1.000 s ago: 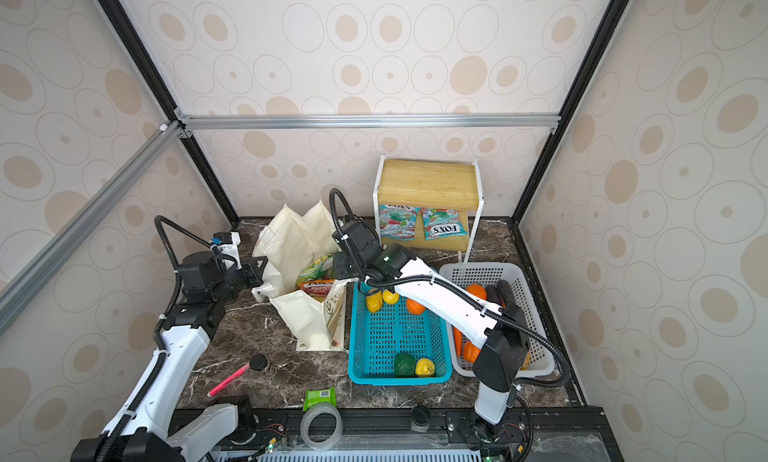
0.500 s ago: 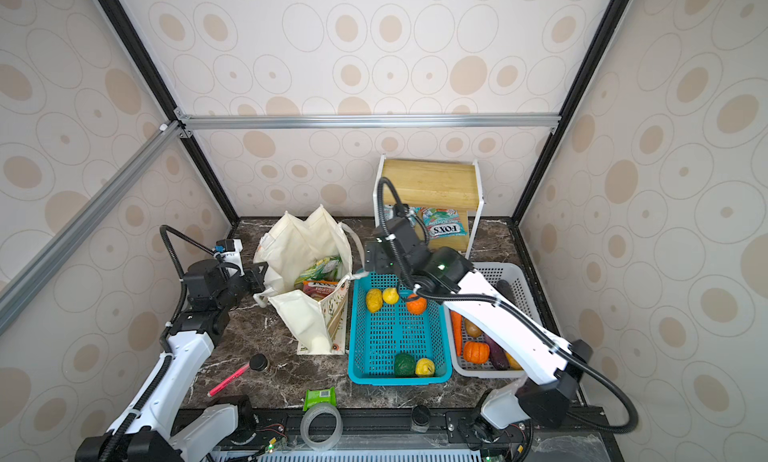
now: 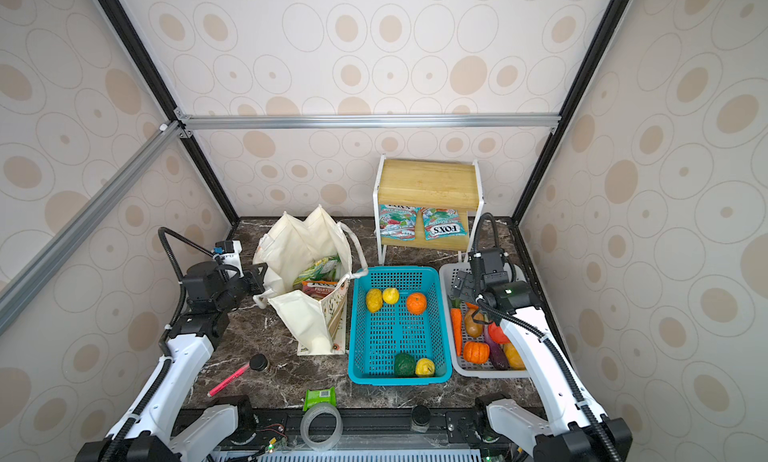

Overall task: Place the food into the grocery bag and tie it
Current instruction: 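Lower the right gripper onto the brown potato in the white basket and close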

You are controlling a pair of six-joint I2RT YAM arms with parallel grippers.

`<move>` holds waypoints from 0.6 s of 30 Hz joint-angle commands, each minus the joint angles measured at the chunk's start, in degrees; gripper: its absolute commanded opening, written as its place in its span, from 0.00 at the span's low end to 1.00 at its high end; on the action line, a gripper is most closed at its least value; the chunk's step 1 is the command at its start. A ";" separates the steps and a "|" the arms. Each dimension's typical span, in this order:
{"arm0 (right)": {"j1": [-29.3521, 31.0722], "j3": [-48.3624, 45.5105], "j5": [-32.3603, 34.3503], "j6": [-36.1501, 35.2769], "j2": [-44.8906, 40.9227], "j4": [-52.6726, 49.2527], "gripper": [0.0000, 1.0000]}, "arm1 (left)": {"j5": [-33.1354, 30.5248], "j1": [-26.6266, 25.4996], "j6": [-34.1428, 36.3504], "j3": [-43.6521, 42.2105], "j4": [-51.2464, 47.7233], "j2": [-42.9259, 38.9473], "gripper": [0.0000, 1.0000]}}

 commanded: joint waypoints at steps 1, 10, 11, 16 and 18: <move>-0.53 -2.78 -1.28 1.55 -0.15 -1.32 1.00 | 0.07 0.08 1.75 -0.08 0.89 -0.79 0.00; -3.17 -10.46 -1.57 1.61 5.00 2.77 0.81 | -0.15 0.08 2.01 -0.01 0.62 -1.10 0.00; -3.16 -10.68 -1.06 1.77 5.66 2.98 0.80 | -0.12 0.22 1.97 0.06 0.61 -1.05 0.00; -3.49 -11.80 -1.85 1.92 8.13 5.82 0.74 | 0.11 0.12 1.93 0.00 0.62 -1.04 0.00; -3.58 -11.76 -1.92 2.16 9.71 6.53 0.74 | 0.12 0.15 1.84 -0.04 0.62 -1.01 0.00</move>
